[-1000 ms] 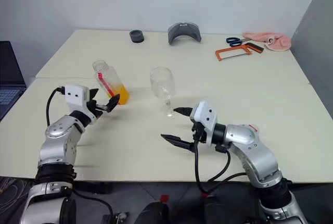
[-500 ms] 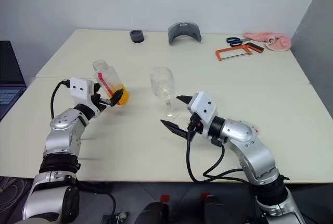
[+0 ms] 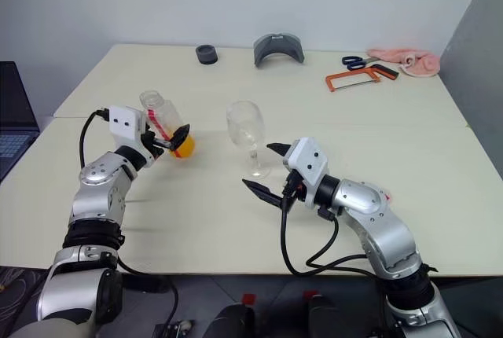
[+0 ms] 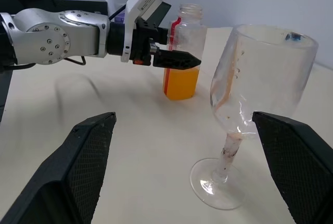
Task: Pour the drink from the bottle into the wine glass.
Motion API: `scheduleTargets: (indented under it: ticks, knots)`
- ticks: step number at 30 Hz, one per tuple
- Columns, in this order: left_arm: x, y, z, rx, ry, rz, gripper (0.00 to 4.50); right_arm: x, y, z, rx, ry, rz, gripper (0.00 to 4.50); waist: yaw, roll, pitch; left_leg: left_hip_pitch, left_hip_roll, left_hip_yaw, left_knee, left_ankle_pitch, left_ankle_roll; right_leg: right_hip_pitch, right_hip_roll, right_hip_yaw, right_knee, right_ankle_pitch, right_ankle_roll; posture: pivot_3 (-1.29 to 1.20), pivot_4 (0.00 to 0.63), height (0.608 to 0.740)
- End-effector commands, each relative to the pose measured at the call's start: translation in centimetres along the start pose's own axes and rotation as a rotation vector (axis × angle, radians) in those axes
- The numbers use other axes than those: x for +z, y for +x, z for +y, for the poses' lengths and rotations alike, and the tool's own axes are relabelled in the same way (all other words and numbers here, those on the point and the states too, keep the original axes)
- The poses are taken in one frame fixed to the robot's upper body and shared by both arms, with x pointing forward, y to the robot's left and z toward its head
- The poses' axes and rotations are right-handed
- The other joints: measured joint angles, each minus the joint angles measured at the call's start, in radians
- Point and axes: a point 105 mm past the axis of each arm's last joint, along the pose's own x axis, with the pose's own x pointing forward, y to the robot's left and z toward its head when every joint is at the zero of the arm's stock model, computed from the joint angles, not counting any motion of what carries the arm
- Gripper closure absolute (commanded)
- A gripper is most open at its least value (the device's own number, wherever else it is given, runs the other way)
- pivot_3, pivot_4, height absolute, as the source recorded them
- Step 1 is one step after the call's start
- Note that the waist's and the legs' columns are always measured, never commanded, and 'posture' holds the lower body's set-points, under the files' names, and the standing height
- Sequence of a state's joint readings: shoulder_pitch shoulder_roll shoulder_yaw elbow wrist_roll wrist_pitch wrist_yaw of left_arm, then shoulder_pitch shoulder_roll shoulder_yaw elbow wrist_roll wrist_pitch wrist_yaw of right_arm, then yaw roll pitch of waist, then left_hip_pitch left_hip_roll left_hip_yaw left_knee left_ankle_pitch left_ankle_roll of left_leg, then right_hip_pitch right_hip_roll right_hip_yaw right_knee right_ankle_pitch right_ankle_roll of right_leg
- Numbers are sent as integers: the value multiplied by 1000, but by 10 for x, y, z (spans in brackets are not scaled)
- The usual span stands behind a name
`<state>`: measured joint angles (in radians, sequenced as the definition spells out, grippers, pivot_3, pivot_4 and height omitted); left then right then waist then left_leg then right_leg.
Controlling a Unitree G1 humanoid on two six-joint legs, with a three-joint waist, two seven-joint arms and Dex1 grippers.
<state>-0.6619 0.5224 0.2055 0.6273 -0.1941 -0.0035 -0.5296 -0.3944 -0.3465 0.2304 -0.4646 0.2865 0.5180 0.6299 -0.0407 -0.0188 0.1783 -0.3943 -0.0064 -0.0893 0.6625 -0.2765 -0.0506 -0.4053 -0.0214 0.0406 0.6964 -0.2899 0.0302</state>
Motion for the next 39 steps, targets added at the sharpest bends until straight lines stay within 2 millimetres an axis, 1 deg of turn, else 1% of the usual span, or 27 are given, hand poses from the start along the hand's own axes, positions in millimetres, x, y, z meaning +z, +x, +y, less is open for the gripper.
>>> scheduleTargets:
  ticks: [1, 5, 6, 7, 12, 16, 18, 25, 29, 31, 33, 34, 38, 39]
  knots:
    - [16, 1, 9, 28, 29, -50, 1244, 15, 2, 2, 7, -44, -54, 0, 0, 0, 0, 0, 0, 0, 0, 0, 0, 0, 0, 0, 0, 0, 0, 0, 150, 740]
    - [17, 1, 9, 32, 14, -64, 2535, 16, 2, 2, 8, -55, -58, 0, 0, 0, 0, 0, 0, 0, 0, 0, 0, 0, 0, 0, 0, 0, 0, 0, 150, 740]
    - [17, 1, 9, 30, 8, -66, 2713, 16, 3, 2, 8, -61, -57, 0, 0, 0, 0, 0, 0, 0, 0, 0, 0, 0, 0, 0, 0, 0, 0, 0, 150, 740]
    - [17, 0, 9, 29, 4, -67, 2789, 16, 3, 2, 8, -64, -57, 0, 0, 0, 0, 0, 0, 0, 0, 0, 0, 0, 0, 0, 0, 0, 0, 0, 150, 740]
    - [16, -1, 8, 29, -10, -69, 2798, 17, 2, 2, 4, -72, -59, 0, 0, 0, 0, 0, 0, 0, 0, 0, 0, 0, 0, 0, 0, 0, 0, 0, 150, 740]
    - [17, -2, 1, 1, -28, -73, 2805, 19, 0, 1, -6, -82, -70, 0, 0, 0, 0, 0, 0, 0, 0, 0, 0, 0, 0, 0, 0, 0, 0, 0, 150, 740]
    - [21, -2, -5, -18, -31, -87, 2805, 21, -4, 0, -13, -69, -81, 0, 0, 0, 0, 0, 0, 0, 0, 0, 0, 0, 0, 0, 0, 0, 0, 0, 150, 740]
    - [49, 2, -26, -94, -29, -150, 2808, 27, -19, -8, -65, -43, -105, 0, 4, 0, 0, -3, 0, -3, 1, 0, 0, 0, -1, -1, 0, 0, 0, 0, 150, 740]
    - [75, 11, -44, -163, 80, -190, 2809, 30, -26, -23, -129, -23, -125, 0, 7, 0, 0, -3, 0, -3, 1, 0, 0, 0, 0, -2, 0, 0, 0, 0, 150, 740]
    - [85, 14, -48, -180, 159, -208, 2809, 30, -28, -28, -143, -27, -122, 0, 8, 0, 0, -3, -1, -3, 2, 0, 0, 0, 0, -2, 0, 0, 0, 0, 150, 740]
    - [96, 19, -48, -171, 205, -225, 2809, 29, -29, -31, -145, -20, -114, 0, 7, 0, 0, -3, -1, -2, 2, 0, 0, 0, 0, -1, 0, 0, 0, 0, 150, 740]
    - [101, 20, -51, -178, 263, -236, 2809, 30, -29, -33, -150, -21, -119, 0, 7, 0, 0, -3, -1, -2, 1, 0, 0, 0, 0, -1, 0, 0, 0, 0, 150, 740]
    - [112, 25, -61, -207, 386, -264, 2809, 32, -29, -35, -151, 4, -144, 0, 6, 0, 0, -2, -1, -1, 1, 0, 0, -1, 1, 0, 0, 0, 0, 0, 150, 740]
    - [115, 26, -67, -231, 448, -280, 2810, 31, -30, -35, -149, 1, -143, 0, 6, 0, 0, -2, -1, 0, 1, 0, 0, -1, 1, 0, 0, 0, 0, 0, 150, 740]
